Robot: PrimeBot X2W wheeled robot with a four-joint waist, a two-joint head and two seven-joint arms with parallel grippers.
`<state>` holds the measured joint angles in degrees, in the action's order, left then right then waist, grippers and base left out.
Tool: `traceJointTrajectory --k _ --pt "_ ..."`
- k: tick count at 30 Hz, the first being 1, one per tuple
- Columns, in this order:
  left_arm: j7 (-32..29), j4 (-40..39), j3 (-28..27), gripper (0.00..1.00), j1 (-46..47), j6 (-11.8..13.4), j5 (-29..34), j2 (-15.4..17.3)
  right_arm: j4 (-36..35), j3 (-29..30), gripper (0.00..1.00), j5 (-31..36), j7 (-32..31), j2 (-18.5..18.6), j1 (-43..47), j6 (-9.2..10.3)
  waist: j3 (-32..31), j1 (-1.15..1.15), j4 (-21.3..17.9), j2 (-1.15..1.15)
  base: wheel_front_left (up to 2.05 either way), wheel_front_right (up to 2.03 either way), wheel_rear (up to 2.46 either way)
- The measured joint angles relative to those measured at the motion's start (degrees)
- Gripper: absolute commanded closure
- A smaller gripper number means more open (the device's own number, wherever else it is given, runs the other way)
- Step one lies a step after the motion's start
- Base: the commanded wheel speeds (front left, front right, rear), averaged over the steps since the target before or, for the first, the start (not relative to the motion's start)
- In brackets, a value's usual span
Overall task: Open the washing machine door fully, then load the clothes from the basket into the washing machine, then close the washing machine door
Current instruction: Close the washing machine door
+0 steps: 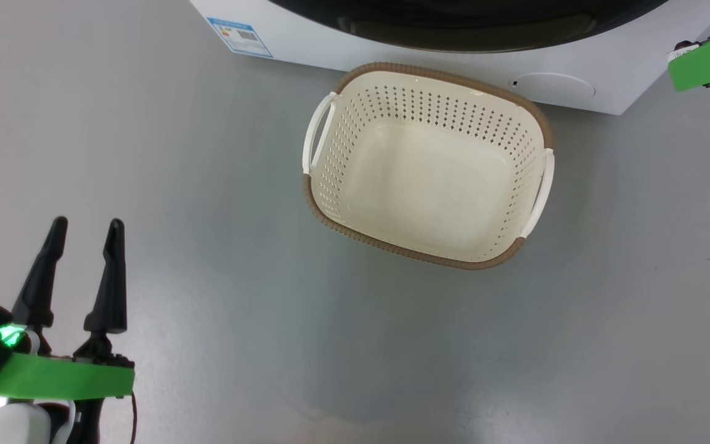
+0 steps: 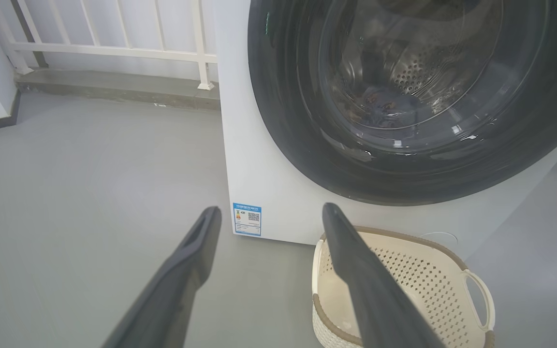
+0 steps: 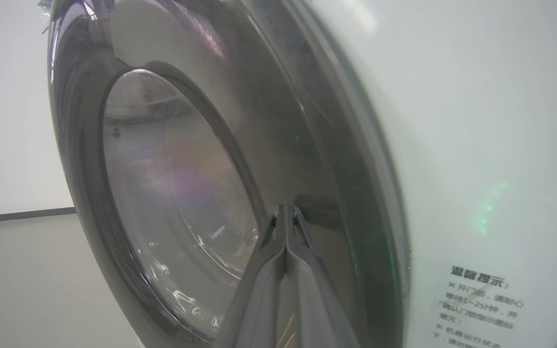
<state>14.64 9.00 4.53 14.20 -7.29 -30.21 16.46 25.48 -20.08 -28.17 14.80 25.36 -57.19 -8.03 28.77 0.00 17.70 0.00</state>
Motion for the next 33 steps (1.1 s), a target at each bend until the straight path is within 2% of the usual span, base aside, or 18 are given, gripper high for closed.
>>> traceJointTrajectory --k 9,10,11,12,13,23,33 --pt "0.0 0.31 0.01 0.0 0.0 0.0 0.0 -0.1 0.42 0.51 1.0 0.0 -0.01 -0.35 0.29 0.04 -1.22 0.0 -0.29 0.0 0.0 0.0 0.0" --pt "0.0 0.36 0.01 0.0 0.0 0.0 0.0 -0.11 0.42 0.63 0.71 0.0 -0.01 -0.36 0.37 0.09 -1.51 0.0 -0.36 0.0 0.0 0.0 0.0" --pt "0.0 0.37 0.01 0.0 0.0 0.0 0.0 -0.11 0.42 0.8 0.53 -0.01 -0.01 -0.43 0.51 0.11 -1.82 0.0 -0.44 0.0 0.0 0.0 0.0" --pt "0.0 0.37 0.01 0.0 -0.01 0.0 0.0 -0.11 0.38 1.01 0.05 -0.03 0.0 -0.53 0.85 0.11 -2.16 0.0 -0.54 0.0 0.0 0.0 0.0" --pt "0.0 0.42 0.01 0.0 -0.01 0.0 0.0 -0.11 0.34 1.41 0.0 -0.09 0.0 -0.8 1.46 0.12 -2.52 0.0 -0.65 0.0 0.0 0.0 0.0" --pt "0.0 0.9 0.22 0.0 -0.35 0.0 0.01 0.13 -3.26 1.47 0.0 0.02 -0.01 -4.09 9.03 0.3 -6.96 0.0 -2.79 0.0 0.0 0.0 0.0" --pt "0.0 1.24 0.3 0.0 -2.74 0.0 0.11 0.69 -7.36 2.12 0.0 0.56 -0.01 -5.93 16.81 0.31 -11.58 -0.01 -7.44 0.0 0.0 0.0 0.0"
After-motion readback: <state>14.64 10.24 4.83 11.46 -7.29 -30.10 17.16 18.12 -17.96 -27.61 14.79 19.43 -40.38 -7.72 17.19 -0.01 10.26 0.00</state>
